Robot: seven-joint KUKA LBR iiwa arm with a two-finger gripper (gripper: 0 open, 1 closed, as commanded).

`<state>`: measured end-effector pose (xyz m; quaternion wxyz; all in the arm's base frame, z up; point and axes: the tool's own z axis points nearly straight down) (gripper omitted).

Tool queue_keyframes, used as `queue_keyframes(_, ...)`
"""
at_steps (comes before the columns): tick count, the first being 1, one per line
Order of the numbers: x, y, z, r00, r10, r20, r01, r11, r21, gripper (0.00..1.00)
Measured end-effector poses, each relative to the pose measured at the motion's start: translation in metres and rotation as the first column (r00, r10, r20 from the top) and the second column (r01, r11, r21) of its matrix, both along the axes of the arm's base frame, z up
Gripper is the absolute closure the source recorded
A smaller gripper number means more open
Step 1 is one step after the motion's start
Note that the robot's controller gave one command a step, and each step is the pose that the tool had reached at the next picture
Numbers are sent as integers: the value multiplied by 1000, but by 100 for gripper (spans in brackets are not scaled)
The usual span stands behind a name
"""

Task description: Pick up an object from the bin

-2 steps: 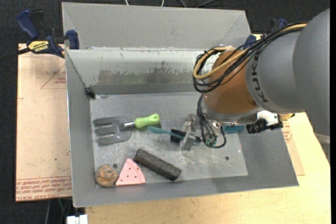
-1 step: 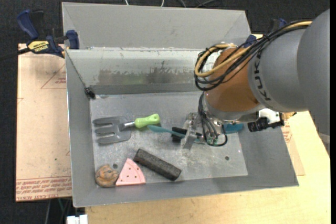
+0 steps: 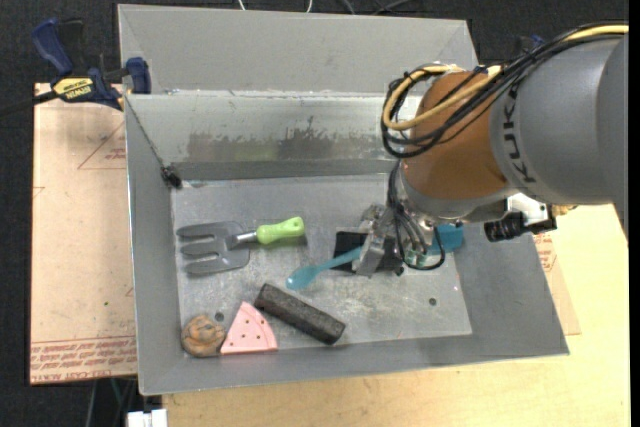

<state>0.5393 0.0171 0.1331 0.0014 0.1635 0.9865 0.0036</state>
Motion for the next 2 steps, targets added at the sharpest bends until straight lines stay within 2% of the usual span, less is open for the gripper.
queue_keyframes(2,0,0,68,1000,3,-1,-3,1000,1,100)
